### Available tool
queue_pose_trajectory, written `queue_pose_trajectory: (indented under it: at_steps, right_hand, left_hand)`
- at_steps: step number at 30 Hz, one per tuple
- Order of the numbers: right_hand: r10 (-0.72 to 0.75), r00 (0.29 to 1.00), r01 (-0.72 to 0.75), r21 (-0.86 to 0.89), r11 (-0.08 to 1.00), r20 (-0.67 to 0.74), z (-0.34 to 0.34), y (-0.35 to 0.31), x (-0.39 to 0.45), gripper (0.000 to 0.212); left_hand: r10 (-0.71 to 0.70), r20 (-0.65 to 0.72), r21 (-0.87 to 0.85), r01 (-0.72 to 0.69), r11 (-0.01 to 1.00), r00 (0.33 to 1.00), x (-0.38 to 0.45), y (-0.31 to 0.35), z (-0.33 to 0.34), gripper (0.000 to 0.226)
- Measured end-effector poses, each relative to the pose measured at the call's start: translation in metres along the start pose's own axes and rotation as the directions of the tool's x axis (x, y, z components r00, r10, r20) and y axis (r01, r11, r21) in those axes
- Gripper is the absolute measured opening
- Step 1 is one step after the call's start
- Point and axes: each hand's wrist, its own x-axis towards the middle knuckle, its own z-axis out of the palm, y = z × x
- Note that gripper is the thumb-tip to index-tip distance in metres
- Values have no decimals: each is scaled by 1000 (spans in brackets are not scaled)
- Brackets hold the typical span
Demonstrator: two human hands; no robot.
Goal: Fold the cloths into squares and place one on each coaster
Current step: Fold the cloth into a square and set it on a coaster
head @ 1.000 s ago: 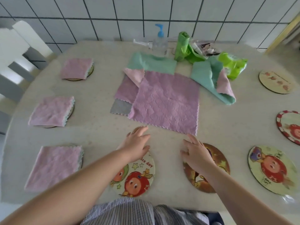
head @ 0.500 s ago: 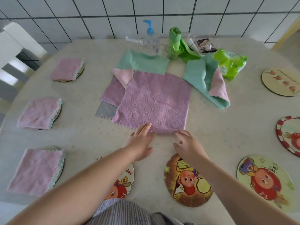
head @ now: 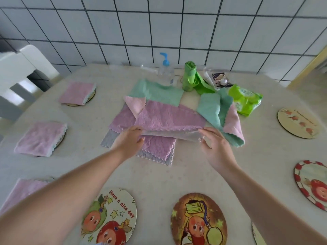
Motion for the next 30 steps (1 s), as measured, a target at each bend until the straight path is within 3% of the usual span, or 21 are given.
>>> queue_pose_trajectory:
  at_steps: [6,11,17,22,26,30]
  right_hand:
    - [-133,986,121,-122,985,-99,-33,-37,41,37]
    - [-182,959,166,-89,982,-218,-52,-71,58,38]
    - [-225,946,201,-121,972,-233,-48,-85,43,22]
    - [-130,970,115,-84,990,-205,-30,-94,20,26]
    - [-145,973,116,-163,980,-181,-14,-101,-16,6]
    - [92,996,-86,214,973,-20,14,-103,-67,14]
  left_hand:
    - [156,-160,111,-139,984,975,24,-9,-68,35]
    - [270,-357,157,-228,961,894,19,-4,-120,34]
    - [328,-381,212,-264,941,864,-5,-31,-153,24]
    - [200,-383,15,-210,978,902,-36,-56,-157,11]
    - [78,-324,-345,-195,918,943,-71,-82,-150,23]
    - [47,-158,-423,-111,899,986,-113,-121,-133,8]
